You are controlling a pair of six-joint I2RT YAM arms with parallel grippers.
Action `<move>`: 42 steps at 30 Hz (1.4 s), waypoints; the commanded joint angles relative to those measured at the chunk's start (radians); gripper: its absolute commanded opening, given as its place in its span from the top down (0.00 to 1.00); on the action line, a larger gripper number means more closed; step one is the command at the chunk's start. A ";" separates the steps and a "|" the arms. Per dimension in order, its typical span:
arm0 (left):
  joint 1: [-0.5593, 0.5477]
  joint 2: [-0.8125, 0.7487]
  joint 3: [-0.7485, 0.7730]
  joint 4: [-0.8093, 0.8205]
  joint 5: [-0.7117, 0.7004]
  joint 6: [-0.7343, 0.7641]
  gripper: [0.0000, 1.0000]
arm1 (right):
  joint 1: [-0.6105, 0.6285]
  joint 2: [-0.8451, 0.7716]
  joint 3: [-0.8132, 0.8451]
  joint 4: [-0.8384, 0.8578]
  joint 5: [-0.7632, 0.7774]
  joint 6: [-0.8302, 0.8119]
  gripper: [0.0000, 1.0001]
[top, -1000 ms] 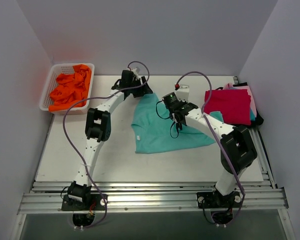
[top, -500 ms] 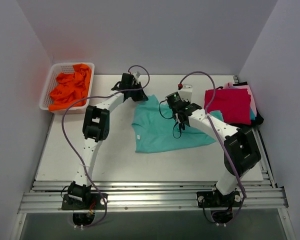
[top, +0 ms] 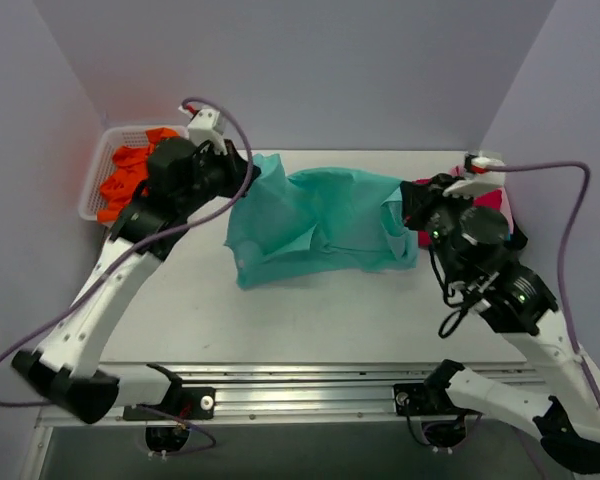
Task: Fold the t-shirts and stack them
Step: Flatten out the tshirt
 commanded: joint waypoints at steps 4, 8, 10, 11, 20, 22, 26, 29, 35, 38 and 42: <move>-0.178 -0.424 -0.046 -0.168 -0.195 0.059 0.98 | 0.004 -0.245 0.021 0.070 -0.310 -0.164 1.00; -0.184 -0.607 -0.044 -0.172 -0.163 0.036 0.98 | -0.007 -0.352 0.017 0.144 -0.388 -0.218 1.00; -0.183 -0.664 -0.030 -0.181 -0.170 0.041 0.98 | -0.013 -0.380 0.018 0.168 -0.393 -0.237 1.00; -0.183 -0.675 -0.021 -0.182 -0.179 0.042 0.98 | -0.017 -0.382 0.018 0.203 -0.393 -0.244 1.00; -0.183 -0.797 -0.037 -0.144 -0.305 0.078 0.98 | -0.027 -0.351 0.011 0.314 -0.422 -0.347 1.00; -0.183 -0.837 -0.049 -0.107 -0.288 0.067 0.98 | -0.028 -0.388 -0.009 0.351 -0.476 -0.350 1.00; -0.181 -0.876 -0.056 -0.052 -0.193 0.061 0.98 | -0.030 -0.426 -0.023 0.351 -0.593 -0.369 1.00; -0.175 -0.871 -0.059 -0.027 -0.152 0.071 0.98 | -0.031 -0.434 -0.039 0.378 -0.662 -0.369 1.00; -0.174 -0.752 -0.090 0.011 -0.274 0.126 0.98 | -0.034 -0.247 -0.008 0.380 -0.315 -0.422 1.00; -0.174 -0.640 -0.089 0.037 -0.366 0.166 0.98 | -0.033 -0.097 0.029 0.377 -0.147 -0.445 1.00; -0.171 -0.447 -0.061 0.072 -0.443 0.220 0.98 | -0.047 0.098 0.050 0.405 -0.012 -0.473 1.00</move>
